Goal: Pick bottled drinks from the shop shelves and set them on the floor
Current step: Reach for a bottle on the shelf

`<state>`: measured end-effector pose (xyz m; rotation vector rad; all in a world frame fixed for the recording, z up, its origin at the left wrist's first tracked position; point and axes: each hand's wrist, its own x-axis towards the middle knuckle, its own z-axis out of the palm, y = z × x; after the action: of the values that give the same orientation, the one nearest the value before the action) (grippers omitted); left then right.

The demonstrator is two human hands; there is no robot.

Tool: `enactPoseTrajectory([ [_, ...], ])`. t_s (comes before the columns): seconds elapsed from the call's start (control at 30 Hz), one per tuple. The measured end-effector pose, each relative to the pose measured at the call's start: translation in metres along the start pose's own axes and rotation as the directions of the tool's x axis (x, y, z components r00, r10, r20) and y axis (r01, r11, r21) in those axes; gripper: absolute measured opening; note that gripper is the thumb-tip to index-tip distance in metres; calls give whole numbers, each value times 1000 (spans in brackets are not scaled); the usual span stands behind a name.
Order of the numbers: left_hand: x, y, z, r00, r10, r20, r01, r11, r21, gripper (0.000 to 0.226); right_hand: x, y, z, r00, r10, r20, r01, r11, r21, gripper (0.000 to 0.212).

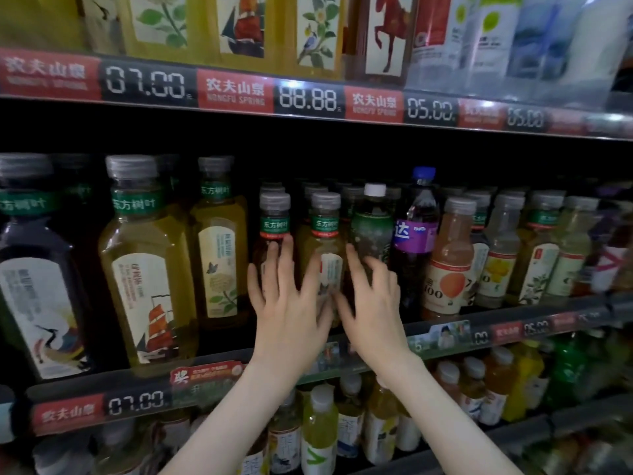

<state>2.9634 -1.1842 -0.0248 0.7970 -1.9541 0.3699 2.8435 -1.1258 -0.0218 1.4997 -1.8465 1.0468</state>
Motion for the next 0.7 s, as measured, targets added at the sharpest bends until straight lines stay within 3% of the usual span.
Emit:
enactPoseTrajectory([
  [0.1,-4,30,5,997,58,-56,-65,989,-136,54,-14,25,-17,998,32,-45,-26,992,122,52],
  [0.2,-9,73,9,995,104,1,-99,954,-281,49,-26,57,-43,995,101,-15,-96,976,197,40],
  [0.43,-4,191,37,959,247,139,-147,854,-499,47,-60,165,-130,969,248,-9,-246,967,71,36],
  [0.7,17,414,94,929,338,149,-179,765,-618,47,-101,334,-271,943,326,-63,-331,939,-91,36],
])
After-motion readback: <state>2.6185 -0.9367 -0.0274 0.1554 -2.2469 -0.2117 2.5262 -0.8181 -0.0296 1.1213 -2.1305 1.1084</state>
